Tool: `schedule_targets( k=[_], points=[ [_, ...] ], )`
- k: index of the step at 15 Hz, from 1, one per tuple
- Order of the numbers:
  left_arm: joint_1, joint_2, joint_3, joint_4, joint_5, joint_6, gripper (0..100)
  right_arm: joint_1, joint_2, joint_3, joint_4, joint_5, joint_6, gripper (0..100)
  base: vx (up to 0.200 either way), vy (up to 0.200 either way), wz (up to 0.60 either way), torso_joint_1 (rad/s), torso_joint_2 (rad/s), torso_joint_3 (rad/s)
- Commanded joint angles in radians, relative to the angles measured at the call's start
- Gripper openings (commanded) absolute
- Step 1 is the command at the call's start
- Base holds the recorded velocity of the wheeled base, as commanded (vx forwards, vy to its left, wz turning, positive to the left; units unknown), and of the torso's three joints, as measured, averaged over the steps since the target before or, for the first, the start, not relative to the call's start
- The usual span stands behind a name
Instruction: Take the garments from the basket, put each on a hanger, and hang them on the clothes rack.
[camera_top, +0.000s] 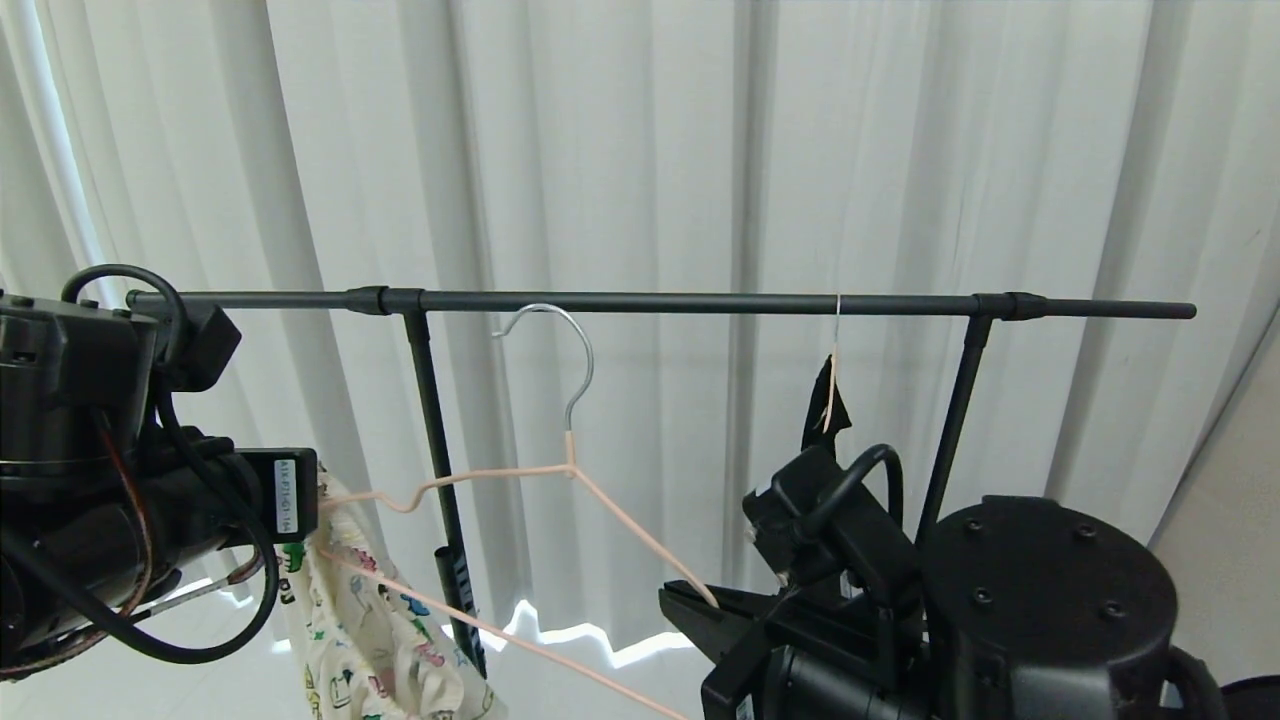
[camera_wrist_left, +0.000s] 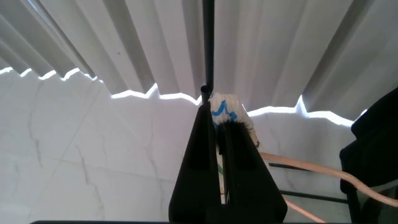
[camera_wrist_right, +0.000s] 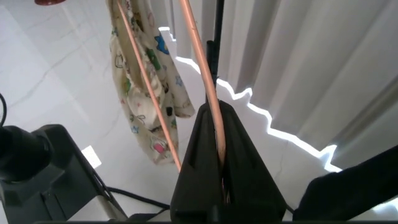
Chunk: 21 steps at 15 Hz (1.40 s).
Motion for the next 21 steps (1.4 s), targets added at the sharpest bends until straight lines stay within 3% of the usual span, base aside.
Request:
schedule_targets(
  k=[1,4,8,15,21],
  points=[
    [-0.005,-0.001,0.000,0.000,0.005,0.001,0,-0.004,0.033,-0.009,-0.028,-0.013,-0.001,0,0.000,0.000,0.00,0.000,0.00,0.000],
    [-0.015,-0.006,0.000,0.000,0.008,0.001,0,-0.001,0.059,-0.007,-0.057,-0.108,0.005,0,0.000,0.000,0.00,0.000,0.00,0.000],
    [-0.132,-0.015,0.000,0.000,0.011,-0.004,0,0.015,0.081,-0.026,-0.059,-0.117,0.005,0,0.000,0.000,0.00,0.000,0.00,0.000],
    [-0.357,-0.015,-0.041,0.000,0.013,-0.115,0,0.061,0.147,-0.085,-0.060,-0.119,0.008,0,0.000,0.000,0.00,0.000,0.00,0.000],
    [-0.426,-0.015,-0.084,0.000,0.011,-0.118,0,0.081,0.188,-0.121,-0.085,-0.120,0.008,0,0.000,0.000,0.00,0.000,0.00,0.000]
  ],
)
